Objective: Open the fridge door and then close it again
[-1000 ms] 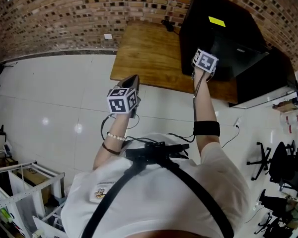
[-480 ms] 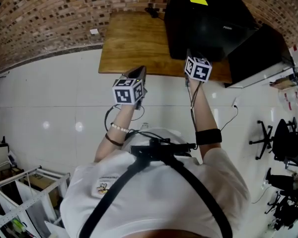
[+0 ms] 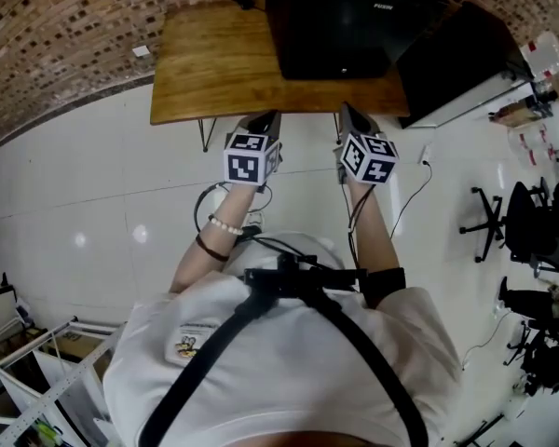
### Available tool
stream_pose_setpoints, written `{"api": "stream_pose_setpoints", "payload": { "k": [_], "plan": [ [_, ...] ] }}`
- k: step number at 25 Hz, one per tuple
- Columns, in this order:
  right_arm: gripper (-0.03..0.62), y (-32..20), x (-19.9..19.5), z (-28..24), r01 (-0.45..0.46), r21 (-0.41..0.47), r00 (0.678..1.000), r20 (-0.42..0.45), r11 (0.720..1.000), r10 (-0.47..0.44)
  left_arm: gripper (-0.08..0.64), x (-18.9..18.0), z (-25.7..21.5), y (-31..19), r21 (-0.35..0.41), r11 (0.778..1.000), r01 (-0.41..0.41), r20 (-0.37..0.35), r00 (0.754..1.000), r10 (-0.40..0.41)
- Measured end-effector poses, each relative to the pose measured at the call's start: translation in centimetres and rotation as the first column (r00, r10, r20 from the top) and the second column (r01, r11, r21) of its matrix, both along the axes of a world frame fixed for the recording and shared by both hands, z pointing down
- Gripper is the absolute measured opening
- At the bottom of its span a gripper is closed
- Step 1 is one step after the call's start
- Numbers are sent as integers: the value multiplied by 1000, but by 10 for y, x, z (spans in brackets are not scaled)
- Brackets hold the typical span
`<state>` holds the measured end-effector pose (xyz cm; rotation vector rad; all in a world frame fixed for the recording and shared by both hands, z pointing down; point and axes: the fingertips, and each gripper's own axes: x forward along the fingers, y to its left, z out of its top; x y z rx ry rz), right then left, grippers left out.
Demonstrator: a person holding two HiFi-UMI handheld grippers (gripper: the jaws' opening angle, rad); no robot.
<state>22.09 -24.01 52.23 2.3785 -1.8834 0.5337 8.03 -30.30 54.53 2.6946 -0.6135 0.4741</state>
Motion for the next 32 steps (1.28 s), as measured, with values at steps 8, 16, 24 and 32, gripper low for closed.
{"api": "stream_pose_setpoints", "payload": {
  "k": [8,16,24,32],
  "plan": [
    [5,67,-14,17,19,-17,999,29,1000,-18,2,18,11,52,15,1000,-13,22,1000,12],
    [5,120,5,21,-34,-12,999,37,999,35,2,27,5,96,29,999,-23,25,999,22],
    [5,143,10,17,-41,1,993,113,999,41,2,29,-10,109,49,999,-7,9,1000,6],
    [5,144,5,11,-26,-4,996,85,1000,27,2,30,-17,115,65,998,-16,2,1000,16]
  ]
}}
